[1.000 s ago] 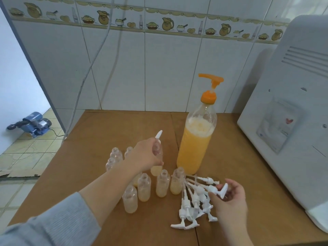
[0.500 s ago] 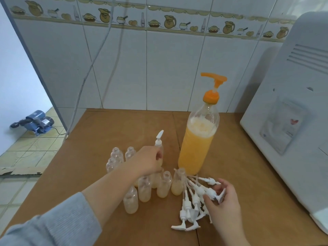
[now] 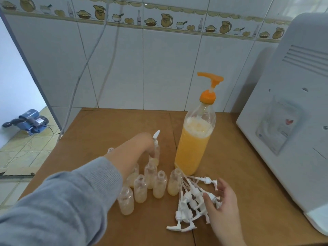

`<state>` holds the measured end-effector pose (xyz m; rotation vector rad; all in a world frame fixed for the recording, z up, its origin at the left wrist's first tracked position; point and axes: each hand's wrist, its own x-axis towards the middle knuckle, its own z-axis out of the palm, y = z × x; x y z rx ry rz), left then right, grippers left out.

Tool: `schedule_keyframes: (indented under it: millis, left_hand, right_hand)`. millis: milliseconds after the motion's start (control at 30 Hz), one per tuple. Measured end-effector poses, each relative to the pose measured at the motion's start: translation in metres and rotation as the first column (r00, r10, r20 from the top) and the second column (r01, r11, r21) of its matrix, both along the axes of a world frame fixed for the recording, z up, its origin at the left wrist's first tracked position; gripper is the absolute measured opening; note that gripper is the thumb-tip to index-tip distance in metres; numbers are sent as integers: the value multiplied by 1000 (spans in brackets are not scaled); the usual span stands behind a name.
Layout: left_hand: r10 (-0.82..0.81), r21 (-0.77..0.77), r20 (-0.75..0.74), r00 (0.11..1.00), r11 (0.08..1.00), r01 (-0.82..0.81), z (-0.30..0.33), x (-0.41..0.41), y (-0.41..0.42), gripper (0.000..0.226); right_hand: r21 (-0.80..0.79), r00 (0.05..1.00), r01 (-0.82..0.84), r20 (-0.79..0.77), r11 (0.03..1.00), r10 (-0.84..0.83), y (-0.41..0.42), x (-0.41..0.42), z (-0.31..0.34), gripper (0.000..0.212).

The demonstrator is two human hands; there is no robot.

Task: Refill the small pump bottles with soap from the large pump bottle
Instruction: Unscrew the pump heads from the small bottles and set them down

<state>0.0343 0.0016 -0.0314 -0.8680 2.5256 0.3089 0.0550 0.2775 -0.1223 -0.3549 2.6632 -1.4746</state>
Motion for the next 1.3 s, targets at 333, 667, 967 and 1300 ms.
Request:
schedule_keyframes:
  millis: [333,667,967,1300]
  left_hand:
    - [-25,125,-38,999,992,30,-14,-11,1,44]
    - [207,228,-486,849,968,-105,6,12,0,28]
    - [604,616,-783,146,786,51,38,75,8,29]
    - [522,608,-793,313,711,354,44,114,36,44]
  right_hand:
    - [62,999,47,8,997,-47,11,1,-13,51]
    - [27,988,105,-116,994,-101,10,3,1,46]
    - [-213,917,-139,-397,967,44,-49,8,84,45]
    - [-257,915,-353,-297,900,274,-108,21,159,31]
